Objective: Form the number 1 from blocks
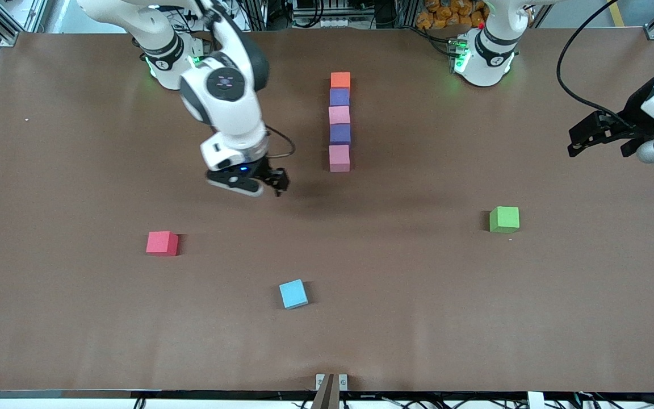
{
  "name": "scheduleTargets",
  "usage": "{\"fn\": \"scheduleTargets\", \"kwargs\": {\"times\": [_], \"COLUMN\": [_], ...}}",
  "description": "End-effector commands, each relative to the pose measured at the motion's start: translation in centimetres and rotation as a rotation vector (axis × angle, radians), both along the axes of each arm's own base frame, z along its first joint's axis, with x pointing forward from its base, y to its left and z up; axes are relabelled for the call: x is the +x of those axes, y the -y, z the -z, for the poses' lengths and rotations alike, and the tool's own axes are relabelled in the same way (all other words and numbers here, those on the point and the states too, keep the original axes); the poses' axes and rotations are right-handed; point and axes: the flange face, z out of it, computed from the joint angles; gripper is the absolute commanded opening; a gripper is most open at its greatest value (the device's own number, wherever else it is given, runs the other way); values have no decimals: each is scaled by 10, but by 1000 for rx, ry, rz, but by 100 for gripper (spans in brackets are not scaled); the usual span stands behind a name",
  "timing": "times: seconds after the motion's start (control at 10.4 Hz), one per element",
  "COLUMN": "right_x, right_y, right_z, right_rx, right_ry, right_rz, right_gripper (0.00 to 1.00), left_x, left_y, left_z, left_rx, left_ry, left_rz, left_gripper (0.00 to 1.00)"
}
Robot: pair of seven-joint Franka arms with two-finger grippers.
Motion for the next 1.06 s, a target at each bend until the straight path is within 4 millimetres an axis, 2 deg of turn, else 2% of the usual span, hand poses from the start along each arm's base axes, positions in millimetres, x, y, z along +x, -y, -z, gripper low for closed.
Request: {"fn": "scheduleTargets", "kwargs": {"times": [0.0, 0.19, 0.29, 0.58, 0.87, 0.96], "right_x": [25, 51, 60, 71, 72, 73], "right_y": [71, 133, 158, 231, 282, 293], "right_z": [-68, -114, -135, -186, -218, -219], "right_rx": [-47, 6, 26, 6, -16, -17], "right_ry": [-28, -51, -64, -111, -144, -144], "right_rz": [-6, 24, 27, 23, -36, -49], "right_gripper": [100, 100, 100, 100, 100, 100], "left_x": [-10, -10, -9, -9, -8, -8], "left_y": [-15, -17, -19, -19, -15, -14], "left_z": [-13, -14, -14, -14, -12, -13], "left_rx": [-24, -18, -12, -9, 9, 13], "left_ry": [3, 5, 6, 7, 10, 12], "left_rz": [-1, -4, -6, -8, 1, 3], "left_gripper": [100, 100, 100, 100, 100, 100]}}
